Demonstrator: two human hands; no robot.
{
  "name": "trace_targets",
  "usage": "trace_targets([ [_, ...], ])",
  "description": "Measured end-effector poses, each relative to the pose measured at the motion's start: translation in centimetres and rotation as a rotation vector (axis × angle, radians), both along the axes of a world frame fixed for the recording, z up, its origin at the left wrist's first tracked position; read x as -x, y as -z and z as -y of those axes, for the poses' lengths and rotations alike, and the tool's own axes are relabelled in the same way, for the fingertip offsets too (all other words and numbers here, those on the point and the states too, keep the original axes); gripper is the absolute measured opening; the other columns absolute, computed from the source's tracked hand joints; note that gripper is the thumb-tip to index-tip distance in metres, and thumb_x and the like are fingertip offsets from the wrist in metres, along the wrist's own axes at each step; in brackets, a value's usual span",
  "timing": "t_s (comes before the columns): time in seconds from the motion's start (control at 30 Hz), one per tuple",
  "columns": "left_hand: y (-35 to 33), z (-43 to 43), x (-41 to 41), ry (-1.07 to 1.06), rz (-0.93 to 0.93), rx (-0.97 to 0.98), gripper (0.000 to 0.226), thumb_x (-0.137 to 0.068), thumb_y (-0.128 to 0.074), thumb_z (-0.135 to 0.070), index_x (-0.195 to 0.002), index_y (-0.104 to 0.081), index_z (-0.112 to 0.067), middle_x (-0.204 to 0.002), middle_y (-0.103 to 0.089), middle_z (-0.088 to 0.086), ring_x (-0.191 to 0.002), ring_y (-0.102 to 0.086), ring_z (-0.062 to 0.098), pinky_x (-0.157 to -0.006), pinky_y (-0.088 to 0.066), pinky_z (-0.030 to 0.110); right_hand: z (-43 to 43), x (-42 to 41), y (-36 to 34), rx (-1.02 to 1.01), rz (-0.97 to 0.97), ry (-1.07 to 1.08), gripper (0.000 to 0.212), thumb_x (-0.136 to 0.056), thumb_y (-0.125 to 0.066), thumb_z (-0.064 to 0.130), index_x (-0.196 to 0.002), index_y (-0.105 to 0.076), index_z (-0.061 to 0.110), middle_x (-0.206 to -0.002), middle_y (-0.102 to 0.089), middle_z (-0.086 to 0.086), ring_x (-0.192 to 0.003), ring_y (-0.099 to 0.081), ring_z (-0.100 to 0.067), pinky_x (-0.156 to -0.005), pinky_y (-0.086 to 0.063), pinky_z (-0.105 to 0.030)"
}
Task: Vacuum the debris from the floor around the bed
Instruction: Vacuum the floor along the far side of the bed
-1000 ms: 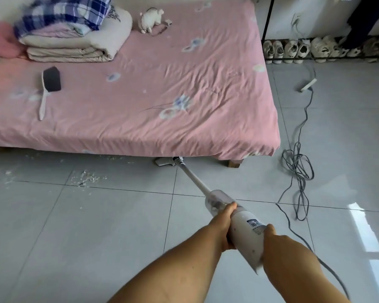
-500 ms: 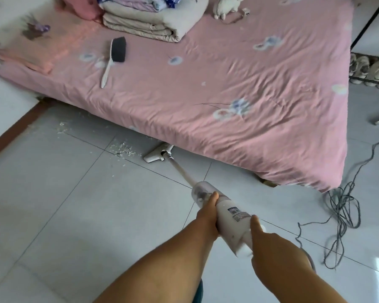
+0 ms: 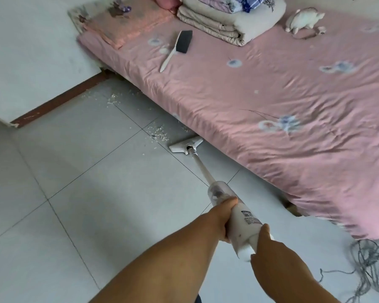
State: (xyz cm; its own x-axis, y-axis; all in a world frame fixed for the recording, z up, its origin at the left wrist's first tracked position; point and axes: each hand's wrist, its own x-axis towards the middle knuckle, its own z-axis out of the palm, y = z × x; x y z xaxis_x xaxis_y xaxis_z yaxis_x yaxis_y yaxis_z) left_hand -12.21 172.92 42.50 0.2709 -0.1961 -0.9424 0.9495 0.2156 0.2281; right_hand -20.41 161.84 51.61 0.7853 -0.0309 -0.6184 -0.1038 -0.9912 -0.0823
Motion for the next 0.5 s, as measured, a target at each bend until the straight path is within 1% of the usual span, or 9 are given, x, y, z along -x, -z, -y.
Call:
trace_targets([
  [0.2, 0.8, -2.3, -3.1, 0.027, 0.011, 0.011, 0.068, -0.088, -0.060, -0.062, -0.135, -0.053, -0.013, -0.127, -0.067, 0.014, -0.116, -0.064, 0.033, -0.105, -0.048, 0.052, -2.3, -3.1, 0.8, 0.060, -0.016, -0.082, 0.079, -0.098, -0.039, 0.034, -0.149, 0.013, 0.005, -0.123, -0.059, 0.003, -0.106, -0.061, -0.009, -0.088, -0.045, -0.023],
  [0.27, 1.0, -3.6, -5.0, 0.027, 0.005, 0.018, 0.069, -0.087, -0.061, -0.063, -0.133, -0.053, -0.013, -0.126, -0.067, 0.014, -0.116, -0.064, 0.033, -0.105, -0.048, 0.051, -3.6, -5.0, 1.4, 0.077, -0.005, -0.098, 0.080, -0.097, -0.040, 0.034, -0.150, 0.014, 0.006, -0.119, -0.060, 0.004, -0.104, -0.062, -0.008, -0.085, -0.045, -0.021],
  [0.3, 1.2, -4.3, -6.2, 0.025, 0.003, 0.021, 0.067, -0.087, -0.060, -0.063, -0.131, -0.054, -0.013, -0.125, -0.067, 0.014, -0.115, -0.065, 0.033, -0.105, -0.048, 0.051, -4.2, -6.1, 1.7, 0.076, 0.006, -0.099, 0.080, -0.097, -0.040, 0.033, -0.150, 0.013, 0.007, -0.111, -0.061, 0.007, -0.098, -0.062, -0.007, -0.081, -0.045, -0.021],
  [0.33, 1.3, -4.9, -7.2, 0.026, 0.003, 0.021, 0.065, -0.087, -0.060, -0.062, -0.129, -0.055, -0.014, -0.124, -0.068, 0.014, -0.114, -0.065, 0.032, -0.104, -0.049, 0.052, -4.8, -7.1, 1.9, 0.078, 0.011, -0.091, 0.079, -0.096, -0.039, 0.032, -0.150, 0.013, 0.008, -0.095, -0.059, 0.011, -0.089, -0.061, -0.006, -0.076, -0.044, -0.020],
  [0.37, 1.4, -5.6, -8.4, 0.029, 0.002, 0.020, 0.063, -0.087, -0.060, -0.062, -0.127, -0.055, -0.014, -0.122, -0.069, 0.013, -0.113, -0.066, 0.032, -0.104, -0.049, 0.052, -5.5, -8.3, 2.1, 0.077, 0.013, -0.075, 0.078, -0.095, -0.038, 0.030, -0.150, 0.012, 0.009, -0.078, -0.050, 0.014, -0.078, -0.056, -0.005, -0.070, -0.041, -0.019],
  [0.4, 1.5, -6.2, -9.3, 0.027, -0.002, 0.016, 0.061, -0.087, -0.060, -0.061, -0.126, -0.056, -0.014, -0.121, -0.069, 0.013, -0.113, -0.066, 0.032, -0.104, -0.049, 0.052, -6.1, -9.2, 2.1, 0.094, 0.012, -0.066, 0.077, -0.095, -0.037, 0.030, -0.151, 0.012, 0.010, -0.068, -0.038, 0.014, -0.071, -0.050, -0.005, -0.066, -0.037, -0.018],
  [0.43, 1.6, -6.7, -10.1, 0.026, -0.003, 0.022, 0.061, -0.087, -0.060, -0.061, -0.126, -0.056, -0.015, -0.121, -0.069, 0.013, -0.112, -0.066, 0.032, -0.104, -0.049, 0.053, -6.7, -9.9, 2.1, 0.119, 0.019, -0.063, 0.077, -0.095, -0.036, 0.031, -0.151, 0.013, 0.011, -0.064, -0.030, 0.013, -0.067, -0.046, -0.005, -0.065, -0.034, -0.018],
  [0.5, 1.9, -7.9, -12.2, 0.020, 0.003, 0.029, 0.062, -0.087, -0.061, -0.061, -0.129, -0.056, -0.015, -0.121, -0.070, 0.013, -0.112, -0.067, 0.032, -0.103, -0.049, 0.053, -8.0, -11.9, 2.1, 0.158, 0.022, -0.076, 0.077, -0.095, -0.035, 0.032, -0.151, 0.013, 0.011, -0.063, -0.027, 0.013, -0.059, -0.040, -0.003, -0.059, -0.030, -0.016],
])
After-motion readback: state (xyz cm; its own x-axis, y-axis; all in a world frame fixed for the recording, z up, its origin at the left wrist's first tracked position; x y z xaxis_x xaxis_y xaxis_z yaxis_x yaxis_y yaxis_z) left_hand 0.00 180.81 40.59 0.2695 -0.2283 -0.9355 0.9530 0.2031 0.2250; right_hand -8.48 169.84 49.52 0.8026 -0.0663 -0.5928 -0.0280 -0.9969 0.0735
